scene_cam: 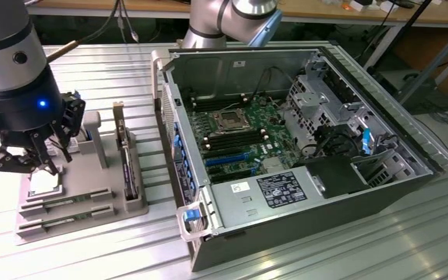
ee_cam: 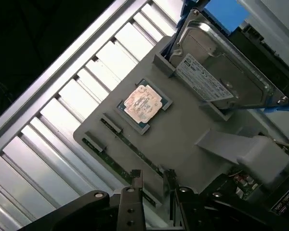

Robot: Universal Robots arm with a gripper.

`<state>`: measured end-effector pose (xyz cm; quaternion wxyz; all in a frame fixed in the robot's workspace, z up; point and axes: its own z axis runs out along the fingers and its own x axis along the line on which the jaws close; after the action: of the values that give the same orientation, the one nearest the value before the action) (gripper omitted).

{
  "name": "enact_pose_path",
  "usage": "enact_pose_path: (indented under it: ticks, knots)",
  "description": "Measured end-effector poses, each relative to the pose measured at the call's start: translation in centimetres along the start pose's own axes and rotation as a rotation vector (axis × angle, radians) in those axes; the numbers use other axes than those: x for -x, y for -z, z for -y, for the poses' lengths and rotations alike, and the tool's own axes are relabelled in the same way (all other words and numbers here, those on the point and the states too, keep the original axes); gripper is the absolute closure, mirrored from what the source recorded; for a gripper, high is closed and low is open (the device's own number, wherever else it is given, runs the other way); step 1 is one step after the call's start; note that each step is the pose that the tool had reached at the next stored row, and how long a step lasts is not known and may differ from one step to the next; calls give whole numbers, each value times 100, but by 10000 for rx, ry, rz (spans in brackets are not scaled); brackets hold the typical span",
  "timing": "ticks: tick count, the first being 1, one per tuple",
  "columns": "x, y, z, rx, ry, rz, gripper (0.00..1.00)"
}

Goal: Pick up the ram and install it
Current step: 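Pick up the ram and move it above insertion slot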

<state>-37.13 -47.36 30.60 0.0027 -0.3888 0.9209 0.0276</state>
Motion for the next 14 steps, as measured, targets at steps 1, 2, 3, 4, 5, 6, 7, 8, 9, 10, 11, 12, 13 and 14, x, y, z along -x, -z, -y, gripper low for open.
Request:
enact_pose_path:
  ticks: [1, 2, 3, 4, 5, 6, 7, 8, 9, 10, 11, 12, 13, 14]
  knots:
    - [-1, -45, 2, 14, 550, -25, 69]
    - [-1, -66, 3, 21, 817, -38, 69]
    - [-3, -113, 6, 37, 1399, -67, 69]
    - [-3, -136, 7, 45, 1693, -82, 69]
    - [-4, -164, 8, 53, 2019, -97, 69]
    - [-5, -187, 9, 59, 2258, -110, 69]
    - [-5, -203, 10, 64, 2416, -118, 69]
    - [-7, -248, 13, 75, 2819, -136, 69]
    - [-10, -278, 16, 84, 3032, -150, 69]
    - [-12, -302, 19, 91, 3194, -160, 69]
    - [-14, -323, 21, 95, 3337, -167, 69]
    - [-18, -351, 26, 99, 3495, -173, 69]
    - [-22, -367, 31, 102, 3575, -179, 69]
    - [-28, -383, 37, 105, 3639, -184, 69]
